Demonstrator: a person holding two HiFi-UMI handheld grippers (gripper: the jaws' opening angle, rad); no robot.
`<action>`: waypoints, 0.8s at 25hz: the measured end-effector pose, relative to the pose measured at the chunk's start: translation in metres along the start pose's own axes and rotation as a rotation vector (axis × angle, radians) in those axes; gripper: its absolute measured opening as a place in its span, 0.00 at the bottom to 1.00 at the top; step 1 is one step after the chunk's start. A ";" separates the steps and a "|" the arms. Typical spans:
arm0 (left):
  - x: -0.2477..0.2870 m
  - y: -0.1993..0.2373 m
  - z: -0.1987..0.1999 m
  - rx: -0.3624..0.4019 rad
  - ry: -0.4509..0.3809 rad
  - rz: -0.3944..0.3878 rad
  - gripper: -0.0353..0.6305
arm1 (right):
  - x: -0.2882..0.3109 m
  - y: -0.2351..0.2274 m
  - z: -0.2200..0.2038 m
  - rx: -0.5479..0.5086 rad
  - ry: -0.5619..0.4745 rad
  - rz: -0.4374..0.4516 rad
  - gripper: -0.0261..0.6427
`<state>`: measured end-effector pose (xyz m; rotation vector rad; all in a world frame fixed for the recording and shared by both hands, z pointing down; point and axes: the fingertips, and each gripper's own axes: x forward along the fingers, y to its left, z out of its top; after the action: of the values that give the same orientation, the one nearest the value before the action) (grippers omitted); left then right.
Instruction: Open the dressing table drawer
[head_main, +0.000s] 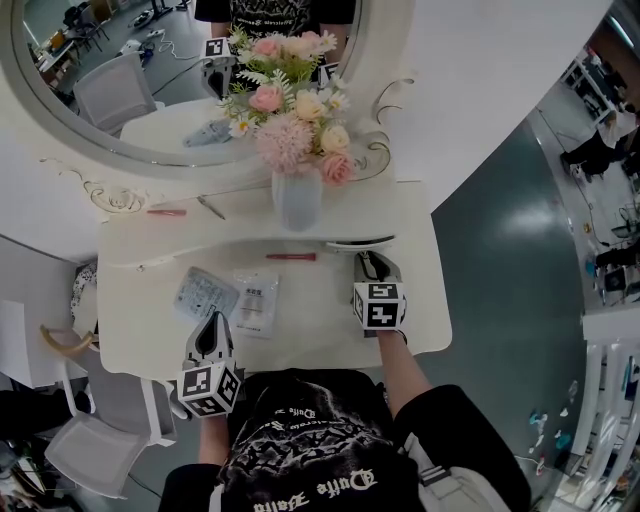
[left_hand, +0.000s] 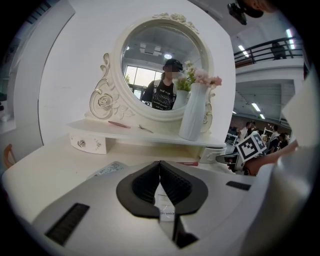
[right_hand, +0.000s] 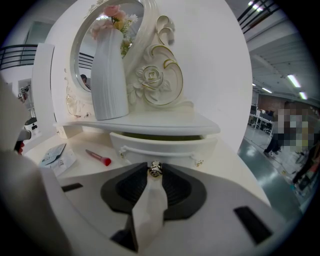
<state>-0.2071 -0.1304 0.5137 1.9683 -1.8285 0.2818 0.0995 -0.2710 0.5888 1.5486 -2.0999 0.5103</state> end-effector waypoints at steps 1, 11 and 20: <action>0.000 0.000 0.000 0.000 -0.001 0.001 0.08 | 0.000 0.000 0.000 0.000 -0.002 0.000 0.19; -0.002 0.001 -0.003 -0.005 0.000 0.003 0.08 | -0.004 0.001 -0.003 -0.008 -0.001 -0.002 0.19; -0.006 0.002 -0.006 -0.012 0.000 0.007 0.08 | -0.008 0.002 -0.006 -0.006 -0.001 -0.003 0.19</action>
<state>-0.2091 -0.1224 0.5169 1.9544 -1.8329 0.2729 0.1001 -0.2612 0.5891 1.5493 -2.0973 0.5018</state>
